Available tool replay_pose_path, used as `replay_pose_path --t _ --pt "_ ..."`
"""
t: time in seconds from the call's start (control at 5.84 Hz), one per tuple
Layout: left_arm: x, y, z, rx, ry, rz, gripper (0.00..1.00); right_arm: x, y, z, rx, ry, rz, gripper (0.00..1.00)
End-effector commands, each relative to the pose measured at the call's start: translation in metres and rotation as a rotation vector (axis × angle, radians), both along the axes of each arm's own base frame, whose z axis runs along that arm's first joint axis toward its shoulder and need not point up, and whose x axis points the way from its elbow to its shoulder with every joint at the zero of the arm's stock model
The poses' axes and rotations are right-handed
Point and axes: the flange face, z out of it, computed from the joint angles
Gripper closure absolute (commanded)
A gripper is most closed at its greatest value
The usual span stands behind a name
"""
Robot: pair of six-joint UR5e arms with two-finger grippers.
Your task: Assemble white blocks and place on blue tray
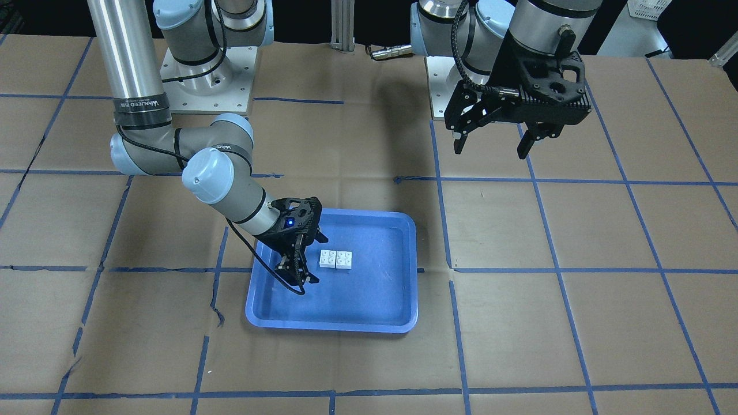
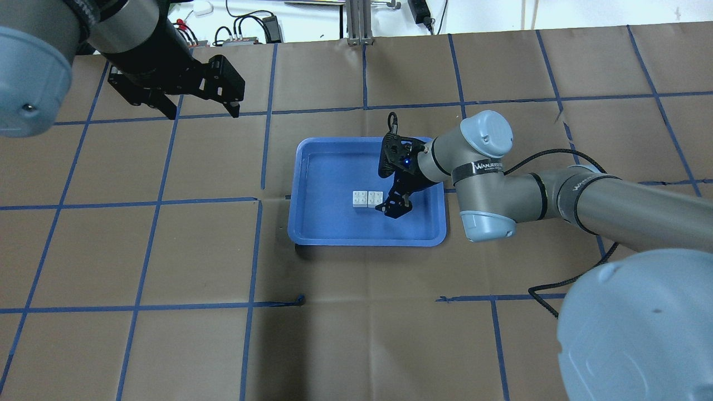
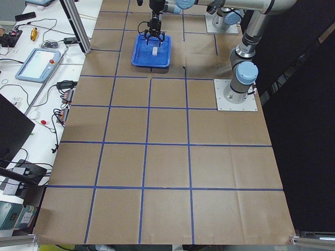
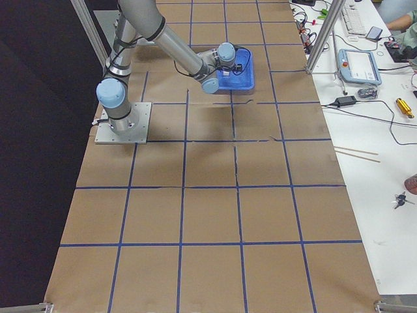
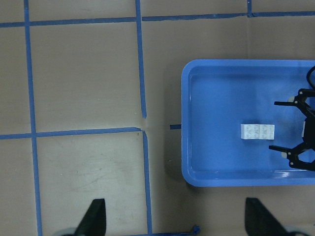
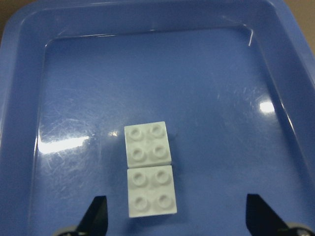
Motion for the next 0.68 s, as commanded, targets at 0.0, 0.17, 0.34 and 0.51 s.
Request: replay_pose_path --t 0.0,0.17,0.34,0.51 --pt "0.000 0.000 0.000 0.000 0.003 0.000 0.00 -0.003 0.001 0.024 0.050 0.026 -0.010 0.00" --pt "0.000 0.000 0.000 0.000 0.004 0.000 0.00 -0.013 -0.005 0.050 0.078 0.135 -0.044 0.00" --pt "0.001 0.000 0.000 0.000 0.004 0.001 0.00 -0.021 -0.010 0.083 0.138 0.208 -0.194 0.00" --pt "0.001 0.000 0.000 0.000 0.004 0.001 0.00 -0.030 -0.013 0.108 0.180 0.287 -0.335 0.00"
